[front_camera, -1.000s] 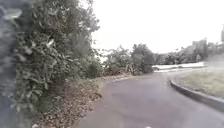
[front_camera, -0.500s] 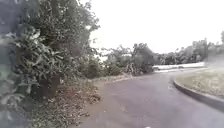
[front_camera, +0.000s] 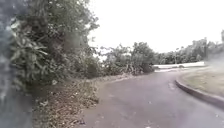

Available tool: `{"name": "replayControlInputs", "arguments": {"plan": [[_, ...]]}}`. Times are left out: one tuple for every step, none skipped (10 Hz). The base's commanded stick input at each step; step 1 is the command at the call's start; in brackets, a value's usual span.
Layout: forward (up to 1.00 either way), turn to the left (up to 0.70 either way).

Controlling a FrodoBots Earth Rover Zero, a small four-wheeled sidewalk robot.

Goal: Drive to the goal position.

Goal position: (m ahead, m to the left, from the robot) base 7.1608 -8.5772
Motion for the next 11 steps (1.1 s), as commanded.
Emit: {"name": "replayControlInputs", "arguments": {"plan": [[0.45, -0.27], [0.45, -0.27], [0.45, -0.27], [0.45, -0.27], [0.45, -0.27], [0.45, -0.27], [0.45, -0.27], [0.45, -0.27], [0.45, -0.07], [0.45, -0.04], [0.45, 0.00]]}}
